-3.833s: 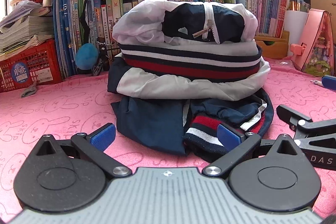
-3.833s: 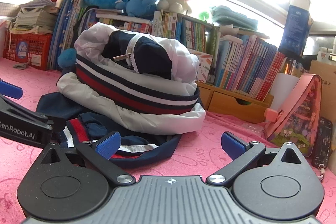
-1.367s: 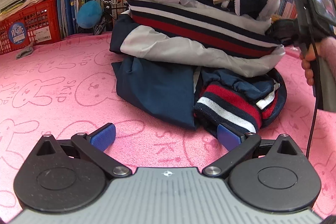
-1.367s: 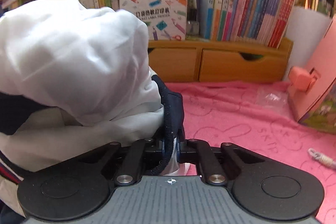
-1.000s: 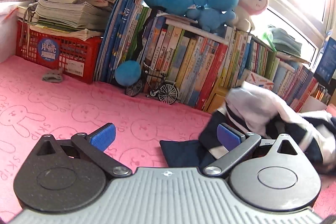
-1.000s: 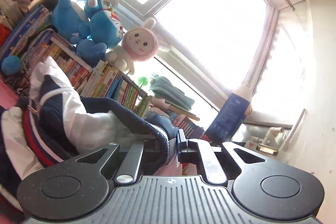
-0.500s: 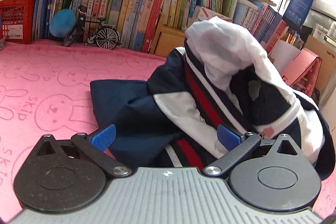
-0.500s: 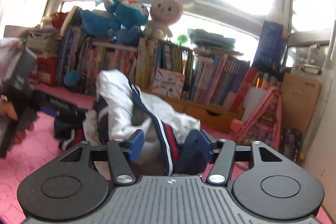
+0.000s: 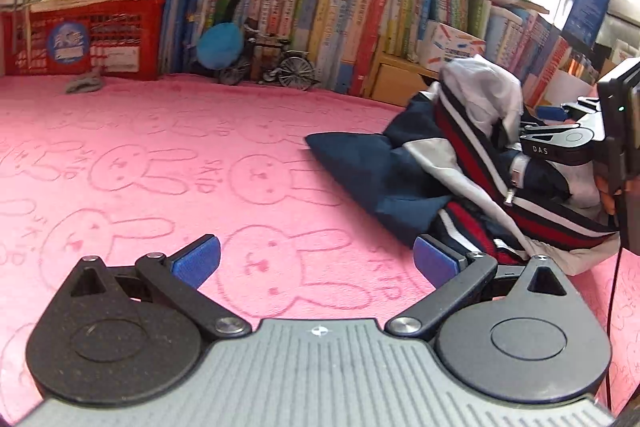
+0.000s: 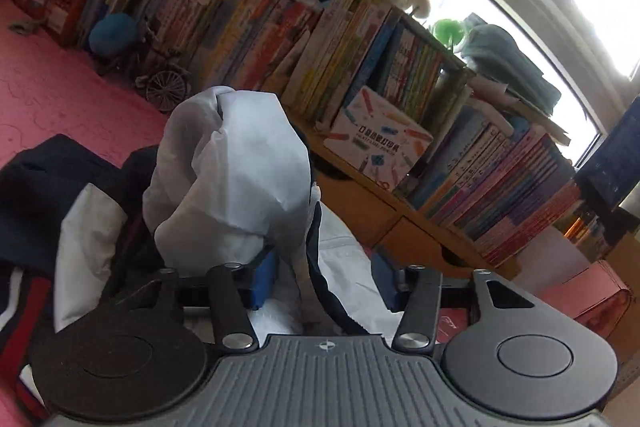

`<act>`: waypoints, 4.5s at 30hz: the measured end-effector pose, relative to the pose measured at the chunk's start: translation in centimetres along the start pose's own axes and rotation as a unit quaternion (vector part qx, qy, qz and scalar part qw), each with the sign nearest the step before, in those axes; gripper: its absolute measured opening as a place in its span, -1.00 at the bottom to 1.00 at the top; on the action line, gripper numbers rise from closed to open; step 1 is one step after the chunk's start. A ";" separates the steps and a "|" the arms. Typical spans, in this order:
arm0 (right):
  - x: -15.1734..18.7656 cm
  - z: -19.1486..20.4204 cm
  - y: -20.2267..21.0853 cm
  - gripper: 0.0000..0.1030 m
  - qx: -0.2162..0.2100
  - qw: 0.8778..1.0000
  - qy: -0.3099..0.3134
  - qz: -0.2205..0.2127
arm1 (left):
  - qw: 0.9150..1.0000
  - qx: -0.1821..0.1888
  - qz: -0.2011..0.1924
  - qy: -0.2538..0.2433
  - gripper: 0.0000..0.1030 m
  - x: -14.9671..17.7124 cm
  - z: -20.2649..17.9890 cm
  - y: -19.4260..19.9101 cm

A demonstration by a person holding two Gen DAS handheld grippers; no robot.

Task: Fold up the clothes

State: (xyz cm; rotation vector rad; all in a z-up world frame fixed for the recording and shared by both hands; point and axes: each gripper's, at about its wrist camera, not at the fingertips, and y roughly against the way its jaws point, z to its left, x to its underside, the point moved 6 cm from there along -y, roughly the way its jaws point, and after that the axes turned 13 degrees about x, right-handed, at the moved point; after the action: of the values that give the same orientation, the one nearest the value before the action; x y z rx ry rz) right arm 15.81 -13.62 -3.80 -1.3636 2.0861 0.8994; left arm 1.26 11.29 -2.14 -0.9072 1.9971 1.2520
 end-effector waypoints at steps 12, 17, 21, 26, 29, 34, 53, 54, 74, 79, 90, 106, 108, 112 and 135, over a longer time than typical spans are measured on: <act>-0.5 -9.3 9.2 -0.89 0.154 0.965 -0.123 -0.172 | 0.999 0.038 -0.012 0.006 1.00 -1.2 -1.8 -1.6; 0.2 -8.8 7.8 -0.64 0.028 0.990 -0.099 -0.101 | 0.998 0.068 -0.009 -0.009 1.00 -1.3 -5.3 -3.4; 1.1 -6.1 4.6 -0.44 -0.029 0.996 -0.086 -0.024 | 0.997 0.070 0.011 -0.021 1.00 0.3 -6.3 -4.3; 0.9 -3.0 -1.6 -0.17 -0.048 0.991 -0.084 0.090 | 0.997 0.069 0.026 -0.032 1.00 1.7 -6.3 -4.3; 0.3 -2.2 -5.0 0.00 -0.067 0.981 -0.099 0.151 | 0.997 0.067 0.031 -0.030 1.00 2.0 -6.2 -4.2; 0.0 -3.5 -6.2 -0.77 -0.017 0.981 -0.133 0.142 | 0.997 0.065 0.032 -0.030 1.00 2.3 -6.1 -3.8; 3.6 -13.2 21.1 -0.86 0.163 0.908 -0.183 -0.340 | 0.991 0.105 -0.044 -0.076 1.00 -1.9 -10.5 -2.3; 4.1 -13.3 22.1 -0.86 0.157 0.907 -0.185 -0.345 | 0.989 0.108 -0.049 -0.089 1.00 -2.0 -11.4 -2.4; 11.5 -7.1 19.8 -0.57 0.126 0.957 -0.104 -0.240 | 0.931 -0.188 -0.259 -0.177 1.00 -10.7 -10.6 -1.8; 14.5 -6.9 16.6 -0.51 0.103 0.976 -0.141 -0.133 | 0.924 -0.224 -0.269 -0.154 1.00 -11.3 -6.9 2.0; 10.5 -10.1 5.5 -0.28 -0.124 0.980 -0.124 0.090 | 0.955 -0.247 -0.086 -0.138 1.00 -8.3 1.8 0.0; 4.2 -12.8 7.5 0.11 -0.065 0.978 -0.151 -0.129 | 0.958 -0.195 -0.133 -0.164 1.00 -8.1 3.7 7.9; 8.3 -11.2 9.3 0.11 -0.108 0.984 -0.124 -0.065 | 0.963 -0.184 -0.103 -0.170 1.00 -6.9 3.6 7.1; 16.3 -8.4 13.2 0.13 -0.190 0.977 -0.068 0.064 | 0.966 -0.166 -0.062 -0.188 1.00 -6.9 3.1 5.8; 10.9 -5.2 9.2 0.77 -0.050 0.992 -0.116 0.000 | 0.974 -0.198 0.006 -0.107 1.00 -1.0 7.5 0.2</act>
State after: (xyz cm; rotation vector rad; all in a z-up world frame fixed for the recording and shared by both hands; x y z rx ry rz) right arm 2.93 -21.47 -5.62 -1.2422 1.8876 1.1203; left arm 2.66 18.44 -4.05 -0.8948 1.6155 1.7146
